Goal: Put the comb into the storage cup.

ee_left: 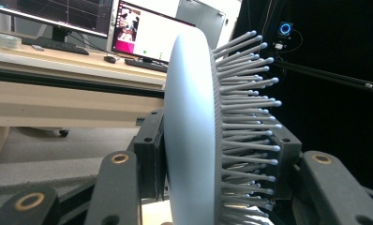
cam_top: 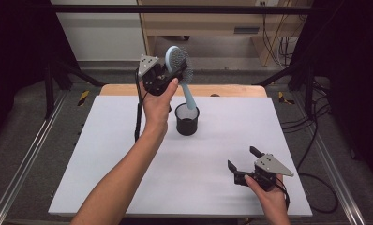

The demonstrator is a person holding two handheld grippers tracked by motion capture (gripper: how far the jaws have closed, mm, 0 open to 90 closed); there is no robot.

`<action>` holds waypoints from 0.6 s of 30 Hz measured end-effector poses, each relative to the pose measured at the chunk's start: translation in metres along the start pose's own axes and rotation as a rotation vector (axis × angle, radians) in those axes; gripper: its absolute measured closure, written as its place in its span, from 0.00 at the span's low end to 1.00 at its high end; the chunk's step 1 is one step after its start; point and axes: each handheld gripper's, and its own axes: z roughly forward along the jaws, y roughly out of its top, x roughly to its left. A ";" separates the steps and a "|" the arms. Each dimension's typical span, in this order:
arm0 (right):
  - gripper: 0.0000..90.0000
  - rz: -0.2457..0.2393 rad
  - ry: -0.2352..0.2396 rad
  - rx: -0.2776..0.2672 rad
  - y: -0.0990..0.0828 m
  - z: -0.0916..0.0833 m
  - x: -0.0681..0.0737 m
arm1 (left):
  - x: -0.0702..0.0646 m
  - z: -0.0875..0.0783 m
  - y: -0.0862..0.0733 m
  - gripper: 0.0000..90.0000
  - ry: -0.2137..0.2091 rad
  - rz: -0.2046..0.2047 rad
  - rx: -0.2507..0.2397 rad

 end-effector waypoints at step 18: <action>0.05 0.002 -0.009 0.002 -0.001 0.002 0.000 | -0.002 -0.001 -0.003 0.56 -0.007 0.043 -0.007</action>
